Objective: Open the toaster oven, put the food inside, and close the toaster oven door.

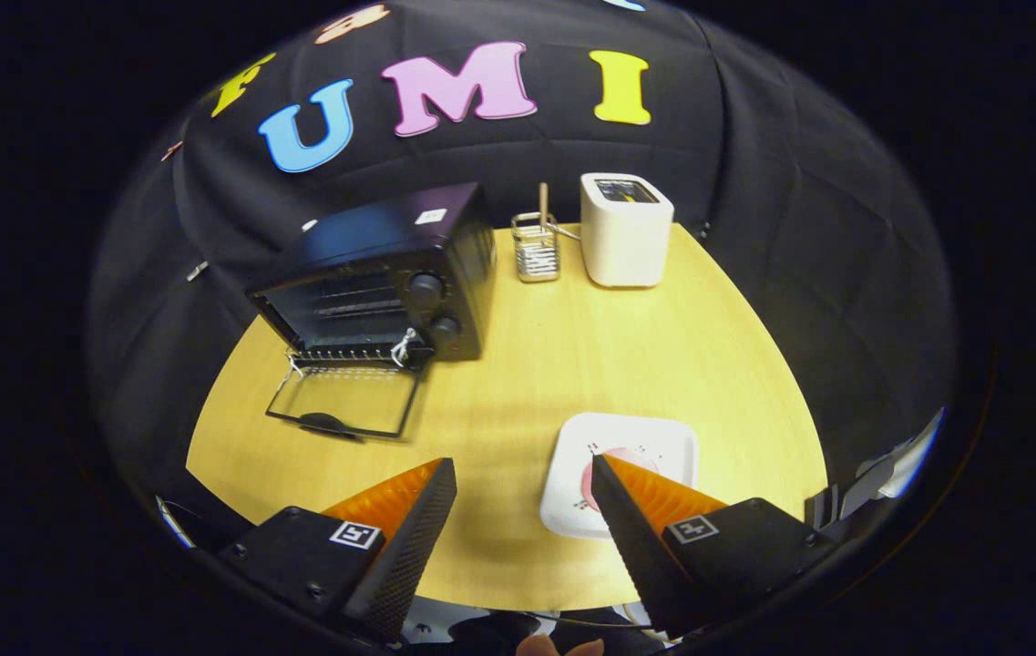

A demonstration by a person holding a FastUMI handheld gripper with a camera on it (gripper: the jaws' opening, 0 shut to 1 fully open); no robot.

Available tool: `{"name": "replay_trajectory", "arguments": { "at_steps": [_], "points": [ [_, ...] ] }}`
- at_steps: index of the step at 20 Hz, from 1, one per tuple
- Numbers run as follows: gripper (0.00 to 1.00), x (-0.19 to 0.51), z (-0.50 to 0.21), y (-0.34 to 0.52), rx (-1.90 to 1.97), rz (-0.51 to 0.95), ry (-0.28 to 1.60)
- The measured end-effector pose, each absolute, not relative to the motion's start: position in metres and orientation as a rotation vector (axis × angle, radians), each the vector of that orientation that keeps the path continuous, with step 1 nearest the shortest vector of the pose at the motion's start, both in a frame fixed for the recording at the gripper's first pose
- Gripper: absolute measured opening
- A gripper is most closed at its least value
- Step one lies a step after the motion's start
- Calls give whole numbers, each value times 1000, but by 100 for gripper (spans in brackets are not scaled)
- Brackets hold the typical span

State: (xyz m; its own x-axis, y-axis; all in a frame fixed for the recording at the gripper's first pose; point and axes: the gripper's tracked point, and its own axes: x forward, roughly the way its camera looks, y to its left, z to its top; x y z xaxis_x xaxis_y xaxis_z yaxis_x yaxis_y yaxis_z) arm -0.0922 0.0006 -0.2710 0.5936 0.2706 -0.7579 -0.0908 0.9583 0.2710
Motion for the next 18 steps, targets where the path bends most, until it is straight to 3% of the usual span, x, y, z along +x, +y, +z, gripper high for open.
{"name": "replay_trajectory", "arguments": {
  "at_steps": [13,17,18],
  "points": [
    [98,-82,-391,-102,253,206,1276],
    [83,-84,-419,-114,266,208,1374],
    [73,-86,-426,-115,268,207,1394]
  ]
}}
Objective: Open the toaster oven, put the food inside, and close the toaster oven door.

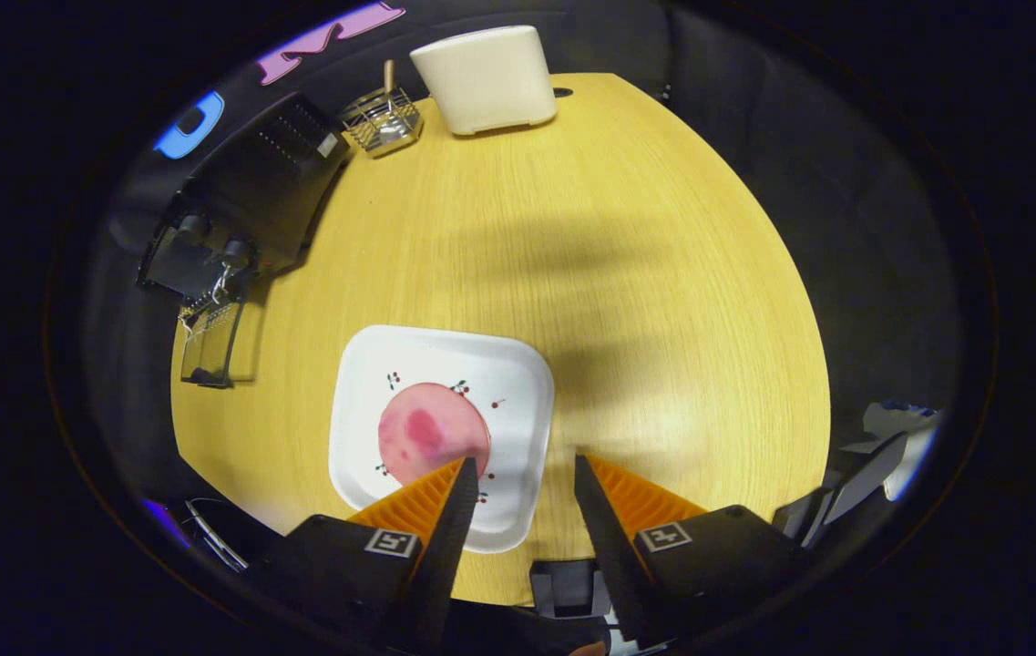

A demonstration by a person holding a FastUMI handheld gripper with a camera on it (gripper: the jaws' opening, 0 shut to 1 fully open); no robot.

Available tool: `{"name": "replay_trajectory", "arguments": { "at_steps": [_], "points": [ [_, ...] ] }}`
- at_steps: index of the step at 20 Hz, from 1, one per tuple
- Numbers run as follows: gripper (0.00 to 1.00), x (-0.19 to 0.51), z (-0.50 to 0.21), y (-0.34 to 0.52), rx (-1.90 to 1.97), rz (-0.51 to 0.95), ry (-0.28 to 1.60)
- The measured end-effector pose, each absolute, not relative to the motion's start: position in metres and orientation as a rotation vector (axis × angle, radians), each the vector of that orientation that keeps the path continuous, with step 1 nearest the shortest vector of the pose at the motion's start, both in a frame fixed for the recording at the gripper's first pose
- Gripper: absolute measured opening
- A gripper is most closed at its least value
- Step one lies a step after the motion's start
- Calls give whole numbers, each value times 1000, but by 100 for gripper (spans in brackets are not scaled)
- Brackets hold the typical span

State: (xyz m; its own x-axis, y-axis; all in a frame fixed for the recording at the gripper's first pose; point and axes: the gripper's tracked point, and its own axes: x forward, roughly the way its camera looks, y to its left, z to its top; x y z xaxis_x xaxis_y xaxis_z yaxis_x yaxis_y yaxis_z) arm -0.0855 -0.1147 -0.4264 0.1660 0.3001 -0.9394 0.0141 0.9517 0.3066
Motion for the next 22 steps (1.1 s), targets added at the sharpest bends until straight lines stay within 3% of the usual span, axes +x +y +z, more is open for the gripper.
{"name": "replay_trajectory", "arguments": {
  "at_steps": [3,4,6,12,22],
  "points": [
    [55,-81,-430,-111,318,218,1436],
    [55,-81,-443,-110,313,205,1448],
    [19,-81,-435,-113,341,194,1472],
    [5,-83,-437,-110,457,267,1459],
    [5,-90,-412,-109,856,299,1355]
  ]
}}
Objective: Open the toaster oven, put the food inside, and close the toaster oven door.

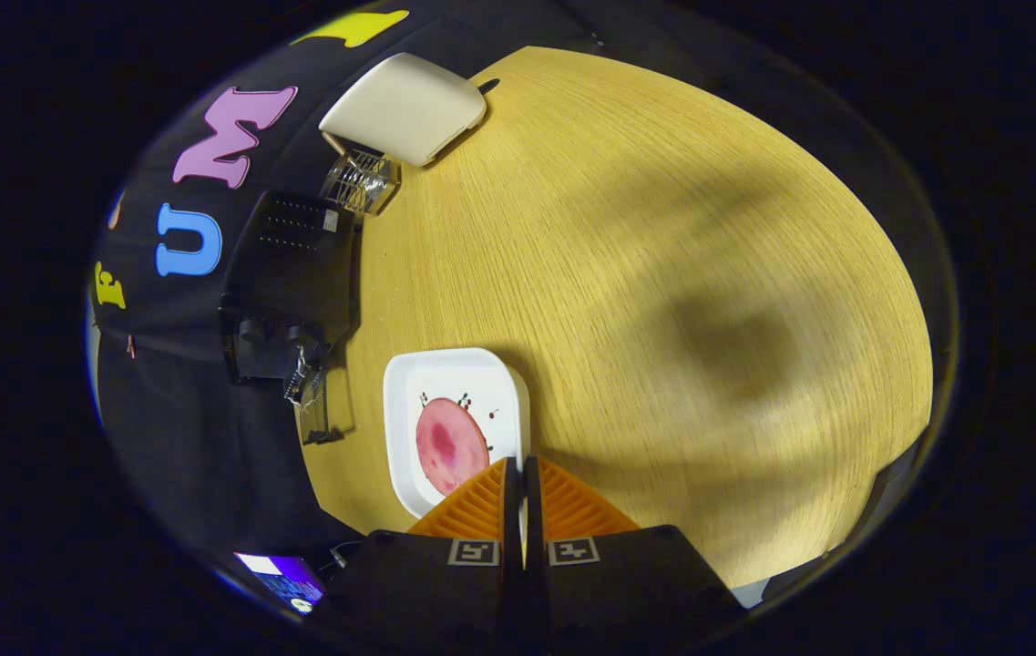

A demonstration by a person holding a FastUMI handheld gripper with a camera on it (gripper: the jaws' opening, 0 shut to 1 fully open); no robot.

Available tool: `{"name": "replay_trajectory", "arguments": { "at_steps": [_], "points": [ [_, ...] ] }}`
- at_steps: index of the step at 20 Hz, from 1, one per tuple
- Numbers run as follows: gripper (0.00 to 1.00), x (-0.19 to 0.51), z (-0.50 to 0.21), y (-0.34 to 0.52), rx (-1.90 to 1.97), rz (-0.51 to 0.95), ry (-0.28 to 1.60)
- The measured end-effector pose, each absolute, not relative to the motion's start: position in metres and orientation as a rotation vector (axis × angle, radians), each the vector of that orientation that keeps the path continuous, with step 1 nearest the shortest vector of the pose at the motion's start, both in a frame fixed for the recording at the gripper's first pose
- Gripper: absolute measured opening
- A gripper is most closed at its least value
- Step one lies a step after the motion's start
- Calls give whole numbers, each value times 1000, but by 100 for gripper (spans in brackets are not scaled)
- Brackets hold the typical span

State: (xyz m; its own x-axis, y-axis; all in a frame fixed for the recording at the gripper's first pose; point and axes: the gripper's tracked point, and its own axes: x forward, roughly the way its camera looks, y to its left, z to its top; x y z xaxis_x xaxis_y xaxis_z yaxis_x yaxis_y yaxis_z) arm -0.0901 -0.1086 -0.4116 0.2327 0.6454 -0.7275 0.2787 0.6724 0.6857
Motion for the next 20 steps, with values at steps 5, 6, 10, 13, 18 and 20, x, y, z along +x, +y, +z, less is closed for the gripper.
{"name": "replay_trajectory", "arguments": {
  "at_steps": [5,6,10,13,18,20],
  "points": [
    [5,-98,-391,-103,927,297,1329],
    [5,-98,-387,-97,954,290,1321],
    [5,-111,-368,-79,975,297,1305],
    [5,-117,-347,-59,1002,301,1289],
    [5,-125,-317,-10,1039,288,1272],
    [5,-128,-306,12,1051,289,1269]
  ]
}}
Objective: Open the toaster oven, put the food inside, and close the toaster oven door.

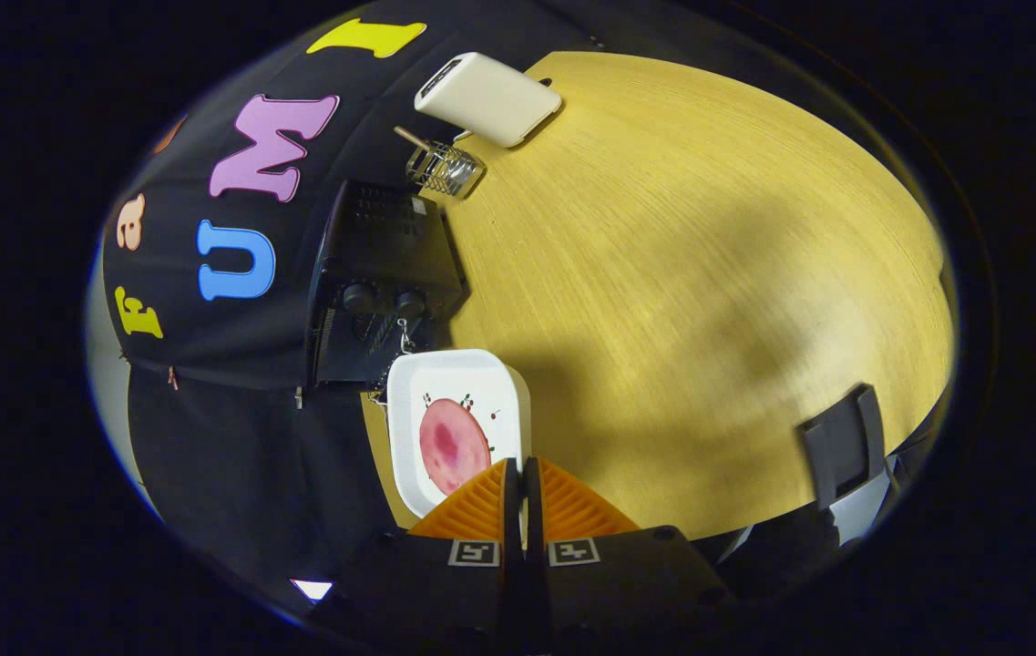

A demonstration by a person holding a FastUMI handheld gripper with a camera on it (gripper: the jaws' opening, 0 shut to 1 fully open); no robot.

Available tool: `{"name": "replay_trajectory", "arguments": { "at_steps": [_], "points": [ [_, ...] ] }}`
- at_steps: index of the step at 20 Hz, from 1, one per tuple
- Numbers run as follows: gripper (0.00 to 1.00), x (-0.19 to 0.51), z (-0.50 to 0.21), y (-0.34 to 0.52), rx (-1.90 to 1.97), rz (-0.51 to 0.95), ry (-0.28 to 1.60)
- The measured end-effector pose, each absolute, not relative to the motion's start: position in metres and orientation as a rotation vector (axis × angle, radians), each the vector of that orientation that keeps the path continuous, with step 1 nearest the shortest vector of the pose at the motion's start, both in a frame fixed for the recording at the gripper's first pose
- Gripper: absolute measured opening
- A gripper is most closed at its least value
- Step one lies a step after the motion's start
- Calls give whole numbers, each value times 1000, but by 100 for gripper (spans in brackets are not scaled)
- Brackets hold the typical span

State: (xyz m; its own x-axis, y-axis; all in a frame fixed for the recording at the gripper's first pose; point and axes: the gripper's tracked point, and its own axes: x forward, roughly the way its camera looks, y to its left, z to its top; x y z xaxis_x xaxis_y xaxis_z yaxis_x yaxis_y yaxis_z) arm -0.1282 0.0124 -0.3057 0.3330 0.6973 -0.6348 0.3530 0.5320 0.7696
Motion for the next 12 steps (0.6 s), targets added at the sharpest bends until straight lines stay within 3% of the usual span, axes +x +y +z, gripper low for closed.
{"name": "replay_trajectory", "arguments": {
  "at_steps": [12],
  "points": [
    [5,-114,-276,156,1067,246,1238]
  ]
}}
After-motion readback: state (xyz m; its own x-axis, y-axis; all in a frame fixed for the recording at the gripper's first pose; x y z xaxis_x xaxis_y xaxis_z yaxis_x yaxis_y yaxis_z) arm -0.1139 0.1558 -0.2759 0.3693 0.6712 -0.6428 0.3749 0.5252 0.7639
